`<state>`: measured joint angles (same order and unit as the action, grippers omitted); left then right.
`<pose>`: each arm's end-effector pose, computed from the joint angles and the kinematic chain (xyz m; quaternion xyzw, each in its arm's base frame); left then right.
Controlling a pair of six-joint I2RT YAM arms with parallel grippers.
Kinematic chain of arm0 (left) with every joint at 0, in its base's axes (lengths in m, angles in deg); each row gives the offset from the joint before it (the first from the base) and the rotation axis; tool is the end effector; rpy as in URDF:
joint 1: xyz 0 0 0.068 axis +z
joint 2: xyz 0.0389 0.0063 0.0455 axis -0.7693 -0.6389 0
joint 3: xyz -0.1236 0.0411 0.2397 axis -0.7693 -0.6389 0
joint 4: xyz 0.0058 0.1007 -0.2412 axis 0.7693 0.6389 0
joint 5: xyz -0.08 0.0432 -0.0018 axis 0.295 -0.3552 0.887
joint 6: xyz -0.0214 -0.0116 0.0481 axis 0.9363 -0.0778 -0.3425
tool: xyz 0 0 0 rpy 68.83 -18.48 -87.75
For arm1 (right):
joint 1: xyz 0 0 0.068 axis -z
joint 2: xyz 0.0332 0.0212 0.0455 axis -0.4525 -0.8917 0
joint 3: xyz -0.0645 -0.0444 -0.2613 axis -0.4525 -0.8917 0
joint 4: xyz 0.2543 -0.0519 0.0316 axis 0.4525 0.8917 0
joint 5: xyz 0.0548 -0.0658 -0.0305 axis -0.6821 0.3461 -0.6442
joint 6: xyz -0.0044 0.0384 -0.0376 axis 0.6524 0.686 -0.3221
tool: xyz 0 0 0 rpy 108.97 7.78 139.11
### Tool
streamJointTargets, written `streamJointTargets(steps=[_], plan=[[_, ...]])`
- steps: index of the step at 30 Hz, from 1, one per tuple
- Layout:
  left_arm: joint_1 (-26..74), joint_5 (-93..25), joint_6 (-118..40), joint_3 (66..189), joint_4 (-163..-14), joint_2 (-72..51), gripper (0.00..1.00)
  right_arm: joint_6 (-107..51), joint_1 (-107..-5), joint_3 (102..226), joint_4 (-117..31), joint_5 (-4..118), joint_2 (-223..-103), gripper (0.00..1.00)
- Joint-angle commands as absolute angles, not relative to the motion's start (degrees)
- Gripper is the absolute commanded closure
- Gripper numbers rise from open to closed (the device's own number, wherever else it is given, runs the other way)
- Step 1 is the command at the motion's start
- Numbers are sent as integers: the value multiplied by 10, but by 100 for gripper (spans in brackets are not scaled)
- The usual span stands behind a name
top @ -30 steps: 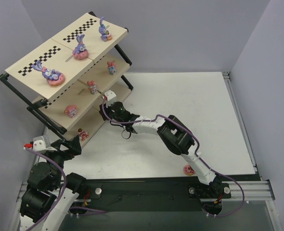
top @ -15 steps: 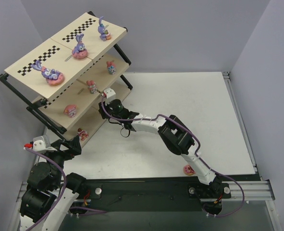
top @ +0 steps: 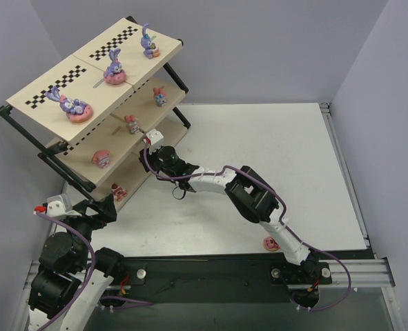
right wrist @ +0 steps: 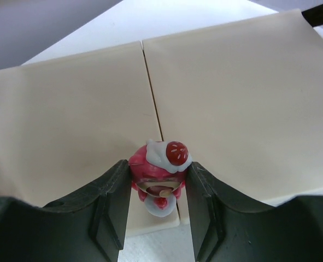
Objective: Place and organize the plastic toys onto the shelf
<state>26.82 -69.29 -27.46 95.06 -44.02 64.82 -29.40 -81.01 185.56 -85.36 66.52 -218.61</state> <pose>0.0191 0.0094 0.3099 -0.1615 0.7084 -0.1086 0.6785 0.3225 0.4440 0.1889 -0.2780 0.6338 0.3499 0.6313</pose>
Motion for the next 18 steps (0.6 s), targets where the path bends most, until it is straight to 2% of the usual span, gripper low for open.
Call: streamJointTargets(steps=[1,18], plan=[[273,-701,-270,966,-451,720,3,-298,-814,1851,-943,657,-2191,57],[273,-705,-268,966,-449,720,3,-275,-813,1847,-955,662,-2193,54]])
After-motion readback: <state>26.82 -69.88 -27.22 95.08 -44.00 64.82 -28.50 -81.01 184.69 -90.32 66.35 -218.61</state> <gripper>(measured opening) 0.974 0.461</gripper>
